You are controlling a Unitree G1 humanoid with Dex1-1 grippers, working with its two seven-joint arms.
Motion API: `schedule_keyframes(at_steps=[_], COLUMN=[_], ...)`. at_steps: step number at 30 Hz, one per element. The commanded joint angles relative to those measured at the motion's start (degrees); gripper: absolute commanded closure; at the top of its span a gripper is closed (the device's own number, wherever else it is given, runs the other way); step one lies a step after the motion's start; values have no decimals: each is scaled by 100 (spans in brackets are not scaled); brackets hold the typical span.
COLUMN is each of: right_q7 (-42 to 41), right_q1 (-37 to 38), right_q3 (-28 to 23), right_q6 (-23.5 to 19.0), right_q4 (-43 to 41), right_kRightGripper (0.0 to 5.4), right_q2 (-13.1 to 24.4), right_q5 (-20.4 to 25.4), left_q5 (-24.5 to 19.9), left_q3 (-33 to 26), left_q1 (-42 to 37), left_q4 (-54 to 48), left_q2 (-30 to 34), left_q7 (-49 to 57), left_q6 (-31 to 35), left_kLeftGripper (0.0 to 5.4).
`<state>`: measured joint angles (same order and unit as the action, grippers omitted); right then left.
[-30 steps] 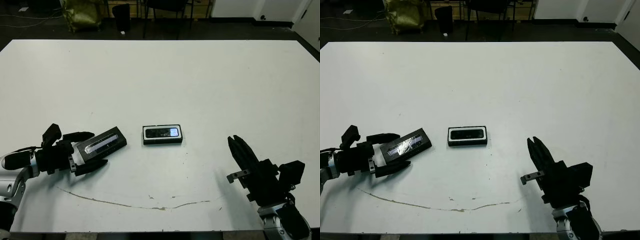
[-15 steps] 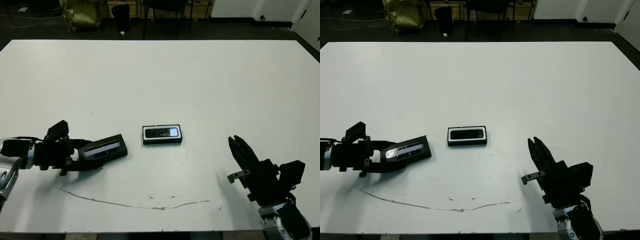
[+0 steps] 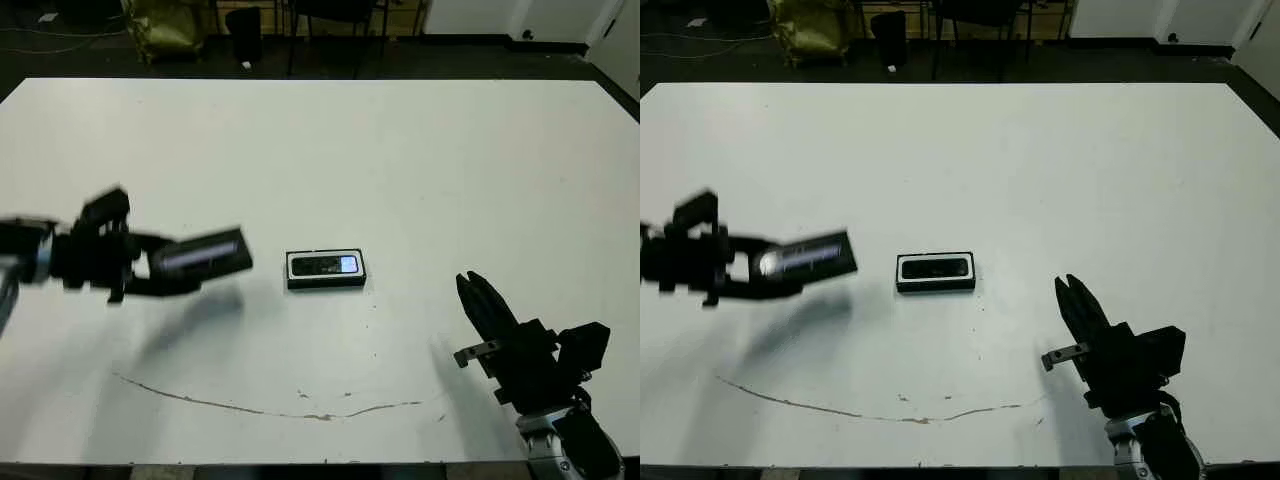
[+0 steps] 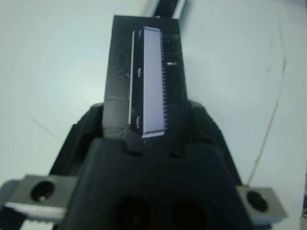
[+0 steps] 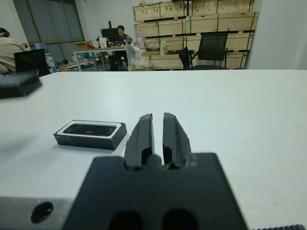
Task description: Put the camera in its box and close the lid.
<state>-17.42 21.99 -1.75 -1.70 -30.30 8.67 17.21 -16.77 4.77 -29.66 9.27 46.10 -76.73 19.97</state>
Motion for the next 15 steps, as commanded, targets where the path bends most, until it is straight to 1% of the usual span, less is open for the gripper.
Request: schedule_keyframes(at_steps=[1,2,7,10,12,15], right_q7=[114,143,208,77,107,172], right_q1=[127,135,154,117,121,128], right_q3=[34,47,93,90,91,103], right_q6=[-206,-231,-264,-29,-72,-144], right_q4=[-64,-94,-120,35,14,-66], right_kRightGripper=[540,540,540,540,540,540], right_q2=[42,49,30,7,3,26], right_q5=[-88,-114,-121,-51,-60,-146], left_q5=[-11,10,239,327,383,616], left_q3=[259,357,823,1027,1153,1402], left_q1=[-582,-763,-1335,-1503,-1616,-1760], left_q4=[26,20,183,446,694,1014], left_q2=[-215,-288,-835,-1159,-1358,-1603], left_q7=[-70,-62,15,20,-42,-57], left_q6=[361,472,316,275,229,19], left_kLeftGripper=[284,284,284,284,284,284])
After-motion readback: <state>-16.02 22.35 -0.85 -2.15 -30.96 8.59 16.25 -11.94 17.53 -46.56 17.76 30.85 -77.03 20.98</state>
